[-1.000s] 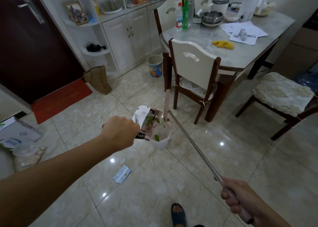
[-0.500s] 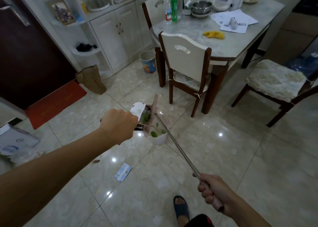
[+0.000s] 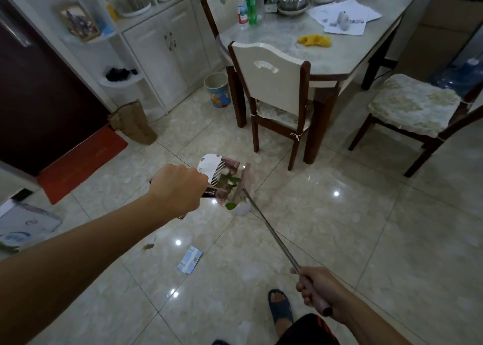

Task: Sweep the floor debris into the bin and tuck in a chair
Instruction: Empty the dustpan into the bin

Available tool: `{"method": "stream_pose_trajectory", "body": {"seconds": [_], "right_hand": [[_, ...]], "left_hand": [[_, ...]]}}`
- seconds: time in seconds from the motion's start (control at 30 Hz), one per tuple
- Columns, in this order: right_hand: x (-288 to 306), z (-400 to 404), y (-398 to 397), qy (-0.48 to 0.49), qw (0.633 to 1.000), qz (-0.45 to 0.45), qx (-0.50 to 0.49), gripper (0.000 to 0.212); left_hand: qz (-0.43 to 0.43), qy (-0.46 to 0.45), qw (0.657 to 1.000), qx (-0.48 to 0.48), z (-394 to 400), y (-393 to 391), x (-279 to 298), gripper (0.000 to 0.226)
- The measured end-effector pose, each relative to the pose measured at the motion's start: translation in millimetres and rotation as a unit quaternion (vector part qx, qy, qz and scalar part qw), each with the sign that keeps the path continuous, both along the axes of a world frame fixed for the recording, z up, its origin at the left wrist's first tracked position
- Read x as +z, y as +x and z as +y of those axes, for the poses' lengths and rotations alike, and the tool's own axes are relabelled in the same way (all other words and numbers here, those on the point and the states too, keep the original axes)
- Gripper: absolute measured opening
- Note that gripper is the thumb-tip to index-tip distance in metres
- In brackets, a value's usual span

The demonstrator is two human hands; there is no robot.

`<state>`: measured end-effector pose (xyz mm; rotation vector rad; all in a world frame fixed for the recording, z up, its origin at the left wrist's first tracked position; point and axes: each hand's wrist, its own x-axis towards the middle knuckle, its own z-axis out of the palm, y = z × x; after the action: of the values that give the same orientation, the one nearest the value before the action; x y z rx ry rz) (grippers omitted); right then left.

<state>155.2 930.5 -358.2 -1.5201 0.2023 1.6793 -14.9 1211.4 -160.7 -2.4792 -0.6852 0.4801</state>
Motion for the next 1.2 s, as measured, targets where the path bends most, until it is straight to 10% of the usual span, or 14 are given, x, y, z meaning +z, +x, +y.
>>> {"method": "stream_pose_trajectory", "body": {"seconds": [0.77, 1.2], "right_hand": [[31.9, 12.7, 3.6, 0.003, 0.961, -0.240, 0.140, 0.025], [42.2, 8.1, 24.2, -0.003, 0.973, -0.214, 0.091, 0.026]], "left_hand": [[0.053, -0.023, 0.998, -0.001, -7.5, 6.7, -1.2, 0.020], [0.037, -0.025, 0.999, 0.017, -2.7, 10.7, 5.5, 0.016]]}}
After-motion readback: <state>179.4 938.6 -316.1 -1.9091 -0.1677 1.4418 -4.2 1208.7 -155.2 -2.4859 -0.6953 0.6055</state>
